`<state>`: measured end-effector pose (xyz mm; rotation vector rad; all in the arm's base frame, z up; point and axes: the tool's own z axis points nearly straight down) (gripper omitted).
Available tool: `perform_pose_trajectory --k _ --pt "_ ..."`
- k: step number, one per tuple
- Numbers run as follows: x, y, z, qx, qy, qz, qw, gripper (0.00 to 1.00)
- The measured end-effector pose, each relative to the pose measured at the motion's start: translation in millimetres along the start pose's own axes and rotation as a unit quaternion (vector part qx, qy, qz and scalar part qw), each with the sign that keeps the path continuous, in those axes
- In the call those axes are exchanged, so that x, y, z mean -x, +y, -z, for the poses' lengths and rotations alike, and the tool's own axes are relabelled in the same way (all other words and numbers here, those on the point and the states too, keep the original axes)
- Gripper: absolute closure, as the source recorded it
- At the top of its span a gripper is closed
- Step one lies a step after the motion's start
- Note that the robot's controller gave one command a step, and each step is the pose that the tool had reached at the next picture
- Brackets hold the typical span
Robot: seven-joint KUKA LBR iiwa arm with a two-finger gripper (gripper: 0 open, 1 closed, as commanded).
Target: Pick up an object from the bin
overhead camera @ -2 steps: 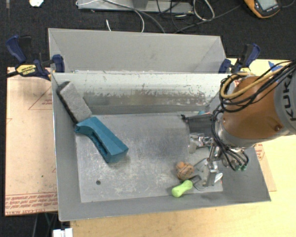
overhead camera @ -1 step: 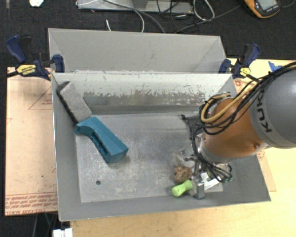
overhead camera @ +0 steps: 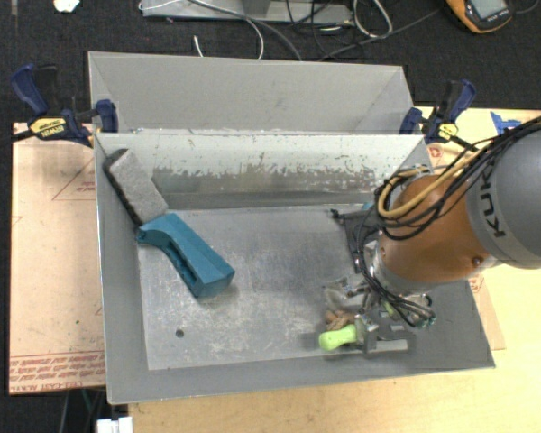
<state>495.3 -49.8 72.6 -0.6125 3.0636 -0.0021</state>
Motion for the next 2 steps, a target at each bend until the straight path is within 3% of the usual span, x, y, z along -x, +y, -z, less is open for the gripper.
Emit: perform_pose_trajectory --k 2 --pt "0.0 0.1 0.0 0.0 0.0 0.001 1.0 1.0"
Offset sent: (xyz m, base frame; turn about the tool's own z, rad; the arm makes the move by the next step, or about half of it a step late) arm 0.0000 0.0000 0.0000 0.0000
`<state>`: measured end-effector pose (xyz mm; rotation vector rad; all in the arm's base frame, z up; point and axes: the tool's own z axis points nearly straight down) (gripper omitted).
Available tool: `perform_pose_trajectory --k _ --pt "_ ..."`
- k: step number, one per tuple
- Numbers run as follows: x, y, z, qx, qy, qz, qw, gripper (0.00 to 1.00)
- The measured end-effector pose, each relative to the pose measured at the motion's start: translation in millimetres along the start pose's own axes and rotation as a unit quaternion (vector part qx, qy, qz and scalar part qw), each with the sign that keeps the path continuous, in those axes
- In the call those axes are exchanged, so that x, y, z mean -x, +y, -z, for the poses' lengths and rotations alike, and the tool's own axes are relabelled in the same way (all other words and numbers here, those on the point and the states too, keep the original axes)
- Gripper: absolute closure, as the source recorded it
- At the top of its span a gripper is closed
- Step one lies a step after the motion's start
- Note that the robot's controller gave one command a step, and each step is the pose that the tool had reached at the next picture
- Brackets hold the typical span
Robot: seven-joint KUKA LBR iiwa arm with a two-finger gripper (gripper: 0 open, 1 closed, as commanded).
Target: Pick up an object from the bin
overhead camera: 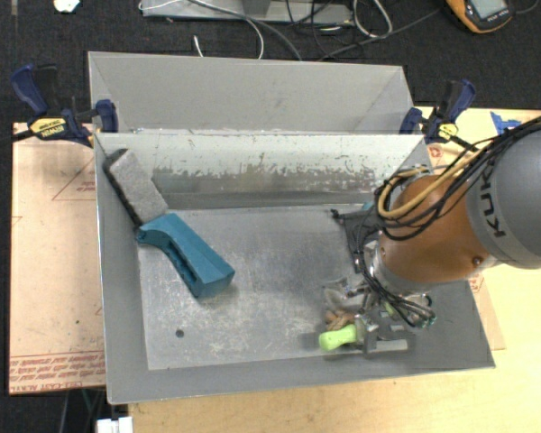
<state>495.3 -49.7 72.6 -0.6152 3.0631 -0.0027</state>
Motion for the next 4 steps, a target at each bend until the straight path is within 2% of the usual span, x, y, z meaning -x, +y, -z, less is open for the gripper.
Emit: perform_pose_trajectory --k 4 --pt "2.5 1.4 -0.8 0.0 0.0 0.004 1.0 1.0"
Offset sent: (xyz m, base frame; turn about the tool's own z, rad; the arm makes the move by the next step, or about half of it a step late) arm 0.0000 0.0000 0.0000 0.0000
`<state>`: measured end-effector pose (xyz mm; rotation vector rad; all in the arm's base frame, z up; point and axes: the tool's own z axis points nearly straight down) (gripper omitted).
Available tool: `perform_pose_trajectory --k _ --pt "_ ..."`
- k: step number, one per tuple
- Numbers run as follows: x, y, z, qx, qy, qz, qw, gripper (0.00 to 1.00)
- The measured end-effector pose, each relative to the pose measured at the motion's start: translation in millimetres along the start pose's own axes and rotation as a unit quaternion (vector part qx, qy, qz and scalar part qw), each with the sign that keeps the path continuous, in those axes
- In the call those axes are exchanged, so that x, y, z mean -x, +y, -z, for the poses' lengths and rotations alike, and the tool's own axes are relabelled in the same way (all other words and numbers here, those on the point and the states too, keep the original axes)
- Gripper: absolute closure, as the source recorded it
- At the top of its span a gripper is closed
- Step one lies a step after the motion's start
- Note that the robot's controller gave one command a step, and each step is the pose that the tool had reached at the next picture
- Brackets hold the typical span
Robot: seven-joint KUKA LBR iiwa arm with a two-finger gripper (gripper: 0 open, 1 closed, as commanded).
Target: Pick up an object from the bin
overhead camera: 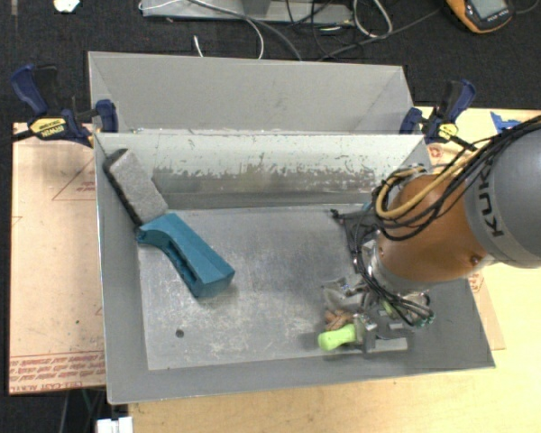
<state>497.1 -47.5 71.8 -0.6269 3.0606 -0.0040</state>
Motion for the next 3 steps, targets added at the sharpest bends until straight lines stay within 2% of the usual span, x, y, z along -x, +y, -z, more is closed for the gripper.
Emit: perform_pose_trajectory --k 1,2,3 --pt "0.0 0 0 0.0 0.0 0.0 1.0 1.0" --pt "19.2 45 13 0.0 -0.0018 0.14 0.9902 1.0" --pt "19.2 45 13 0.0 -0.0017 0.14 0.9902 1.0"
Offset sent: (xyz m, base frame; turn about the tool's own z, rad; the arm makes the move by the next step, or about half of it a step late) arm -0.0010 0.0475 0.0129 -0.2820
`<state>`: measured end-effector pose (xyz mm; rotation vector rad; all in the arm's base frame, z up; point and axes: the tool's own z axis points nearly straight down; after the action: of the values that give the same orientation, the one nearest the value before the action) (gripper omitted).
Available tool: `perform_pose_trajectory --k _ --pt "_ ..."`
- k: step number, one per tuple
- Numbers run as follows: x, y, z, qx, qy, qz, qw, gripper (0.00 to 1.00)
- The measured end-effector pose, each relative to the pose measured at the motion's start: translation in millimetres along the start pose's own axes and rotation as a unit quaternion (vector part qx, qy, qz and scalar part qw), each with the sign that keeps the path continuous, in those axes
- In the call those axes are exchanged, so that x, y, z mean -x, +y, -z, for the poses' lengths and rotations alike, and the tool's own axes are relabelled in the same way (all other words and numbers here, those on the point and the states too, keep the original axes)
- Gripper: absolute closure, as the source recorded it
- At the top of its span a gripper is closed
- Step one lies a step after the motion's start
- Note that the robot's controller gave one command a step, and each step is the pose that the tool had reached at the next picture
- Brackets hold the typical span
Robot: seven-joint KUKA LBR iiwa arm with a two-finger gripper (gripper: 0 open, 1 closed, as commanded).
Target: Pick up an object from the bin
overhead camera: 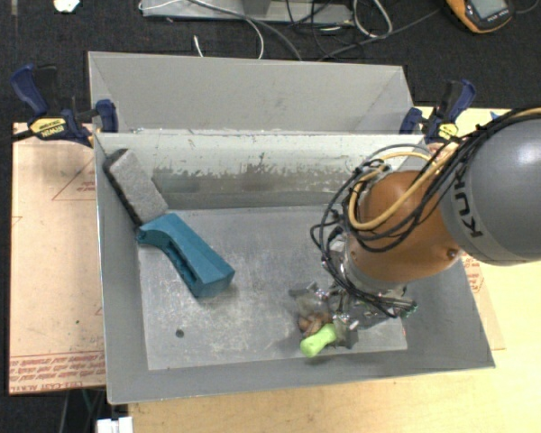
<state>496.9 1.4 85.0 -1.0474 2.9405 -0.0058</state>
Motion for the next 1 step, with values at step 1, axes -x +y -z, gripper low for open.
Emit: perform_pose_trajectory --k 1 --pt "0.0 0.0 0.0 0.0 0.0 0.0 1.0 1.0"
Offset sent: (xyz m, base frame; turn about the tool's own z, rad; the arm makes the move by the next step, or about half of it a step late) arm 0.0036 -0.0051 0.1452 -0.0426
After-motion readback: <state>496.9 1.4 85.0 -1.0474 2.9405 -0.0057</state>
